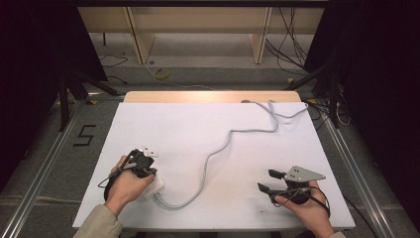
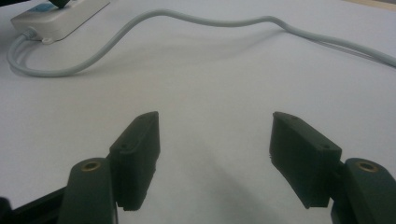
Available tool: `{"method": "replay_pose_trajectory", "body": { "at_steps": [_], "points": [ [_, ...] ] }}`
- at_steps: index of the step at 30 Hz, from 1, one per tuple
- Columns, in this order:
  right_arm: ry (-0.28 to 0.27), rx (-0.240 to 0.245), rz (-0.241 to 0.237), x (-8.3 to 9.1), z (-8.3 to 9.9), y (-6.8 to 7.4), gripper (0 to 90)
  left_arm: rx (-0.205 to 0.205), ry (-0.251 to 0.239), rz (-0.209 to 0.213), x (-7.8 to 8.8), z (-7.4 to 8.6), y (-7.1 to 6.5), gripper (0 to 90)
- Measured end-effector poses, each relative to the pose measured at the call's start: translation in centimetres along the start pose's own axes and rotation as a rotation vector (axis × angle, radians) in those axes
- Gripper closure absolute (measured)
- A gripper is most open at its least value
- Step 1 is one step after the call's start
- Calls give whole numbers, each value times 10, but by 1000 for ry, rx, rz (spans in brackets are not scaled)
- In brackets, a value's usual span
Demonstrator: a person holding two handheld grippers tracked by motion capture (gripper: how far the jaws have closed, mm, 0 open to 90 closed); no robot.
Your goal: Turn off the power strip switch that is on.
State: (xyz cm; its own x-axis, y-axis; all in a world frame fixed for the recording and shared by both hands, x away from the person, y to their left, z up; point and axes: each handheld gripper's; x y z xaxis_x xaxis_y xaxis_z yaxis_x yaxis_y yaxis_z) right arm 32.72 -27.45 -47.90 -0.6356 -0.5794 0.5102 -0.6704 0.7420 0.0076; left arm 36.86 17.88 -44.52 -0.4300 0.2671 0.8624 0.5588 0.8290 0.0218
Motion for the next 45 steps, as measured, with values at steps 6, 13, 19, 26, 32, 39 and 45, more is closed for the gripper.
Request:
{"method": "replay_pose_trajectory", "body": {
  "at_steps": [6,13,19,26,32,39,45],
  "points": [
    [0,3,-1,0,0,0,345,20,-9,20,-1,0,2,900],
    [-2,1,-2,1,0,0,345,31,-10,25,0,2,5,900],
    [-2,3,-2,0,0,0,345,30,-8,27,0,2,5,900],
    [-2,5,-2,0,0,1,345,31,-6,28,0,1,5,900],
    [-4,2,-2,0,0,1,344,27,-1,27,-1,2,5,900],
    [-4,4,-2,0,0,1,345,22,-2,19,-1,2,4,900],
    [-3,2,-2,0,0,1,345,21,-4,20,-1,2,4,900]
  ]
}}
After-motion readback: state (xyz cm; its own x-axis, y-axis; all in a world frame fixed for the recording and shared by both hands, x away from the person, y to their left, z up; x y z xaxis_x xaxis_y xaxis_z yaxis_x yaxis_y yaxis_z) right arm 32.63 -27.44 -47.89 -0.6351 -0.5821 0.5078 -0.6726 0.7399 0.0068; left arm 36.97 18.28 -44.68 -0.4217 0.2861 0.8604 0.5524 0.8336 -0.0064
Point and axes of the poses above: each handheld gripper's, and its own axes: x roughly backward along the jaws, z roughly out of its underside, y roughly to its left, and after that the axes turned 5 degrees about z, right-handed
